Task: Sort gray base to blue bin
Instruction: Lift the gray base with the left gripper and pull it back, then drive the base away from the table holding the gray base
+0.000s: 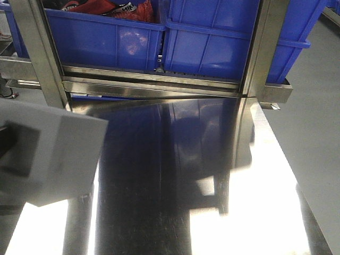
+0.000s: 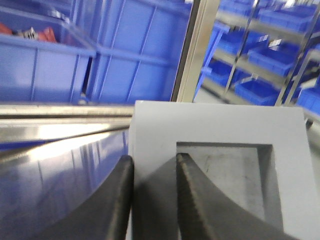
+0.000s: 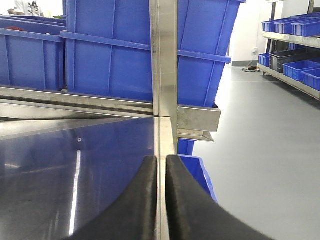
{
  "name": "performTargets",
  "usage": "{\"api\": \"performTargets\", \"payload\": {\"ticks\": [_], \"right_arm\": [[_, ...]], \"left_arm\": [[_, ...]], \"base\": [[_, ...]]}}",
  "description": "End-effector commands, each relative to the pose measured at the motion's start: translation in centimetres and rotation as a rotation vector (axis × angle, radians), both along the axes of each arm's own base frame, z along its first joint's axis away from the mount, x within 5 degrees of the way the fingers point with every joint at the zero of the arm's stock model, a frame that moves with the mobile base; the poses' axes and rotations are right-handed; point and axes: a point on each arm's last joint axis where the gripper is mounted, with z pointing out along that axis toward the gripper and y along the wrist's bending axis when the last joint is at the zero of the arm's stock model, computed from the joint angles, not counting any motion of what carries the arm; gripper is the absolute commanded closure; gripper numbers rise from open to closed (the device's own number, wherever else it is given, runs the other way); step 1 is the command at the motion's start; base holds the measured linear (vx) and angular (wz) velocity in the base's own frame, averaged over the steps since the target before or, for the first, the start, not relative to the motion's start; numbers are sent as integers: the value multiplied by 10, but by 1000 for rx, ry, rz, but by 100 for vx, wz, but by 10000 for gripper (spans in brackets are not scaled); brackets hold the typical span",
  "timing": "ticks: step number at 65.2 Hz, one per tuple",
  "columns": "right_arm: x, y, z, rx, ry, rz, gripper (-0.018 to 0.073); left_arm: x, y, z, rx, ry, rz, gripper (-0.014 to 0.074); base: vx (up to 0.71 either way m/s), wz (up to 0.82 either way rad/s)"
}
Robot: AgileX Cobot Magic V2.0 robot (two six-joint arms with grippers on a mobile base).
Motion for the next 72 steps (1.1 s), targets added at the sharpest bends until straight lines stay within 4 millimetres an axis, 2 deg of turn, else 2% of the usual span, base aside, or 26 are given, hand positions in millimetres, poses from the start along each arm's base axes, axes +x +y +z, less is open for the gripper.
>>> {"api": "performTargets", "payload": {"ticks": [1, 15, 72], "right_arm": [[-1, 0, 9, -13, -91, -2, 564], [-1, 0, 9, -13, -91, -2, 564], [-1, 0, 9, -13, -91, -2, 564]], "left_arm": [[-15, 9, 17, -99, -159, 0, 599], [-31, 18, 15, -122, -198, -1, 599], [-31, 17, 14, -119, -192, -1, 599]], "base": [[0, 0], [0, 0], [0, 0]]}}
